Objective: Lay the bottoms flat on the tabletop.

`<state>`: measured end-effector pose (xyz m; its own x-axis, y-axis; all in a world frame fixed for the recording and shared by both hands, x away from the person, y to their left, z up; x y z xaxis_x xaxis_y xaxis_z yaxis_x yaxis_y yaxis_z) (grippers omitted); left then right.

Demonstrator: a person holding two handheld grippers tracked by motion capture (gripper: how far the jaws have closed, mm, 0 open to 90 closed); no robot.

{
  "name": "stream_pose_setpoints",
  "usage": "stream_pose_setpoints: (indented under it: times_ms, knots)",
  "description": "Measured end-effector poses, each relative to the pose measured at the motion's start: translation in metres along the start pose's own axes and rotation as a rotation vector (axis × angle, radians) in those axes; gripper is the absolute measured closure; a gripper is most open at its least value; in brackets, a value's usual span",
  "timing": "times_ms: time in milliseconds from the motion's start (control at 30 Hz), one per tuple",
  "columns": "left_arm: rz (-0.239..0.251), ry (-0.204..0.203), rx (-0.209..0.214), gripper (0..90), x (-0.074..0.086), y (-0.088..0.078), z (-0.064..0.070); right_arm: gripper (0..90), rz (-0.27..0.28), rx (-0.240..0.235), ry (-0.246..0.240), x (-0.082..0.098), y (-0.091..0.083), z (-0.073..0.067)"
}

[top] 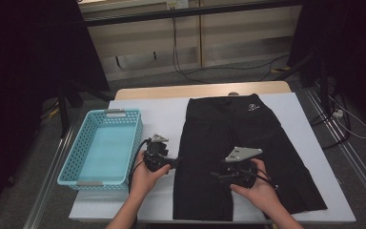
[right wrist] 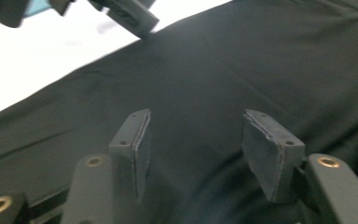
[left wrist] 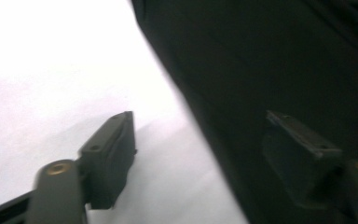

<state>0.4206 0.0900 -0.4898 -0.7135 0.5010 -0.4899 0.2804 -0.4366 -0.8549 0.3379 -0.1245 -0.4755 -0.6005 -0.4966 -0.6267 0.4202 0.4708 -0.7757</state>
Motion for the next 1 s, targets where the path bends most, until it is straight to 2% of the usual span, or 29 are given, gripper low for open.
stream_pose_setpoints:
  times_ms: [33, 133, 333, 400, 467, 533, 600, 733, 833, 900, 1000]
  knots:
    - [-0.003, 0.01, -0.004, 35.1, 0.0, 0.0, 0.0, 42.4, -0.001, 0.014, 0.002, 0.001, -0.001, 0.003]
    - [-0.012, 0.02, -0.003, 43.0, 0.001, 0.004, 0.0, 42.8, -0.004, 0.049, 0.021, 0.006, -0.004, 0.012]
    - [-0.024, 0.044, -0.027, 53.5, 0.001, 0.006, 0.005, 43.6, -0.017, 0.083, 0.053, 0.015, -0.011, 0.026]
    - [-0.03, 0.039, -0.003, 61.1, 0.001, 0.006, 0.008, 47.2, -0.026, 0.093, 0.061, 0.018, -0.012, 0.03]
    - [-0.041, 0.057, -0.022, 64.5, 0.0, 0.006, 0.012, 53.9, -0.038, 0.094, 0.076, 0.02, -0.013, 0.034]
    - [-0.054, 0.045, 0.006, 71.2, -0.001, 0.007, 0.015, 56.4, -0.038, 0.081, 0.091, 0.021, -0.012, 0.034]
    - [-0.061, 0.037, -0.012, 75.7, -0.001, 0.007, 0.015, 59.1, -0.054, 0.082, 0.103, 0.022, -0.009, 0.032]
    - [-0.059, -0.011, 0.009, 83.8, 0.0, 0.007, 0.011, 62.6, -0.11, 0.1, 0.111, 0.027, 0.0, 0.034]
    - [-0.061, -0.029, 0.034, 89.2, -0.001, 0.008, 0.012, 73.8, -0.109, 0.089, 0.129, 0.029, 0.001, 0.037]
    - [-0.058, -0.04, 0.039, 90.0, -0.001, 0.008, 0.011, 86.9, -0.104, 0.073, 0.134, 0.028, 0.0, 0.038]
    - [-0.052, -0.051, 0.055, 90.0, -0.004, 0.006, 0.008, 89.2, -0.092, 0.05, 0.14, 0.027, 0.003, 0.038]
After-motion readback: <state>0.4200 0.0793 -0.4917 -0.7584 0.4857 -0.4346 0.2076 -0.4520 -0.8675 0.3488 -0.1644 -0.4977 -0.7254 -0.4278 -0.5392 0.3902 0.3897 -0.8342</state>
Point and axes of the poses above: each handheld gripper's, and its own axes: y roughly forward along the jaws, x roughly out of its underside, z roughly to its right, the point moved 6 cm from there along y, roughly forward along the jaws, and after that the axes turned 12 degrees about -z, right-handed, at the moved point
